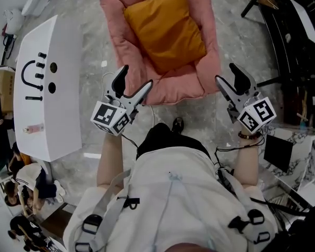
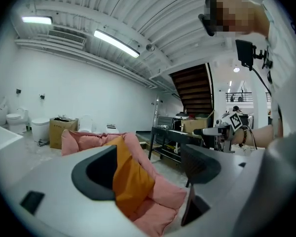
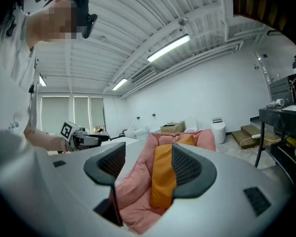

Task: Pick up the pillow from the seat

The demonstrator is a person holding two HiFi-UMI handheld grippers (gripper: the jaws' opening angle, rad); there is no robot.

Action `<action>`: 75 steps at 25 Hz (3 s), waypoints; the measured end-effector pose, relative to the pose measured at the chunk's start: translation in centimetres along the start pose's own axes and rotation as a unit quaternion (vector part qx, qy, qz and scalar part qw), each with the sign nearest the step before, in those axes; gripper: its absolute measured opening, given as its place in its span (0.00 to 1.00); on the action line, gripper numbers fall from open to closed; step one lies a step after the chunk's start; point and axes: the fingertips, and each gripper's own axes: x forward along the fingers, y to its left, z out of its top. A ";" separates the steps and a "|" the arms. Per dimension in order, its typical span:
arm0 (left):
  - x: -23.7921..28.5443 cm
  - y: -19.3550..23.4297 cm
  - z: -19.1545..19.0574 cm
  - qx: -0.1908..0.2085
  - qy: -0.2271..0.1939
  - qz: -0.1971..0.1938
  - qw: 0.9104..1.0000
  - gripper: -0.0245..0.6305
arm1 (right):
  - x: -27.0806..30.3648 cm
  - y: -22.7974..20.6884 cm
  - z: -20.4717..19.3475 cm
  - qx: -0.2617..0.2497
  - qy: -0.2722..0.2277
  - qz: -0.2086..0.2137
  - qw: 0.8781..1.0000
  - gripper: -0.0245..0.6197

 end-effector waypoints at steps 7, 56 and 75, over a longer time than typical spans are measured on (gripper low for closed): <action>3.0 3.0 -0.6 -0.010 0.015 0.012 1.000 0.71 | 3.4 -3.2 -0.2 0.005 0.020 0.015 1.000 0.53; 25.2 24.8 -22.3 -0.185 0.190 0.018 0.964 0.85 | 27.5 -27.9 -16.1 0.046 0.223 0.082 0.970 0.62; 29.3 27.5 -29.6 -0.243 0.219 0.004 0.945 0.87 | 29.7 -32.5 -22.3 0.041 0.266 0.131 0.954 0.62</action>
